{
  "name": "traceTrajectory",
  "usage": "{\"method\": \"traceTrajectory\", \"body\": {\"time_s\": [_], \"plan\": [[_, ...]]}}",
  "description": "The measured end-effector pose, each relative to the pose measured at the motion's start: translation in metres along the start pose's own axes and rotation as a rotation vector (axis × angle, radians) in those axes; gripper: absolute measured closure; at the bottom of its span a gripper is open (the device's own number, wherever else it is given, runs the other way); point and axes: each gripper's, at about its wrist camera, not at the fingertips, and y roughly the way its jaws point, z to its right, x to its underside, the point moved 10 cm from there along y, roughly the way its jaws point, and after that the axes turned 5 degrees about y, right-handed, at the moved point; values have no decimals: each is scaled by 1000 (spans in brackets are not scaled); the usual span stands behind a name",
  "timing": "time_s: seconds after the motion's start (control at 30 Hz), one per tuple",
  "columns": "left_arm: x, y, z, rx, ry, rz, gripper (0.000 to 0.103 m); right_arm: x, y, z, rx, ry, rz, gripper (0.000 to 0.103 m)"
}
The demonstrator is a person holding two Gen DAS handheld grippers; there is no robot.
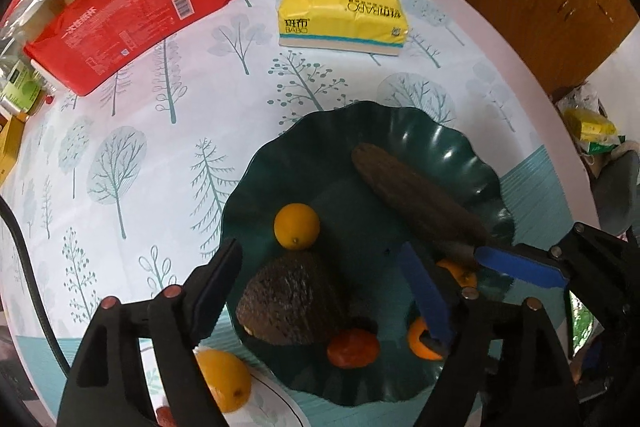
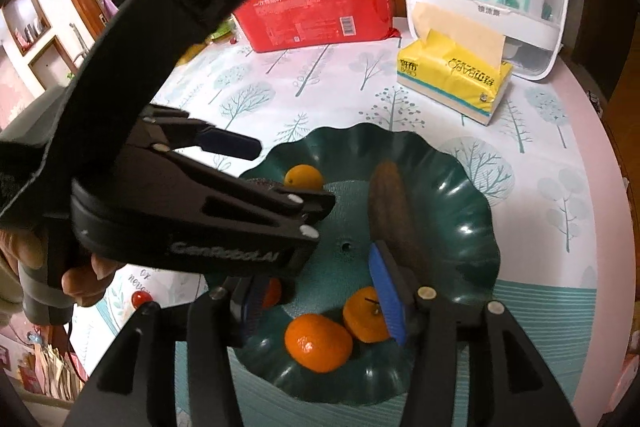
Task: Organize fruits
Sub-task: 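Move both open tools back toward the white fruit plate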
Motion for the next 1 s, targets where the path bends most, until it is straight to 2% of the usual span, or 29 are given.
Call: {"method": "traceTrajectory", "body": {"time_s": [0.33,0.63,0.8,1.0], "plan": [[12,-55,8,16,-27,86,22,6,-35,3,31,44,41,53],[42,-116,10,35,-27,183,21,20,-66,-6,40,110,65,53],[63,-151,-2,35,-38,229,20,23,-87,-23,55,120,94,53],[92,-188,-37,29,-81,278,19,14,-111,-55,50,122,145,53]]}}
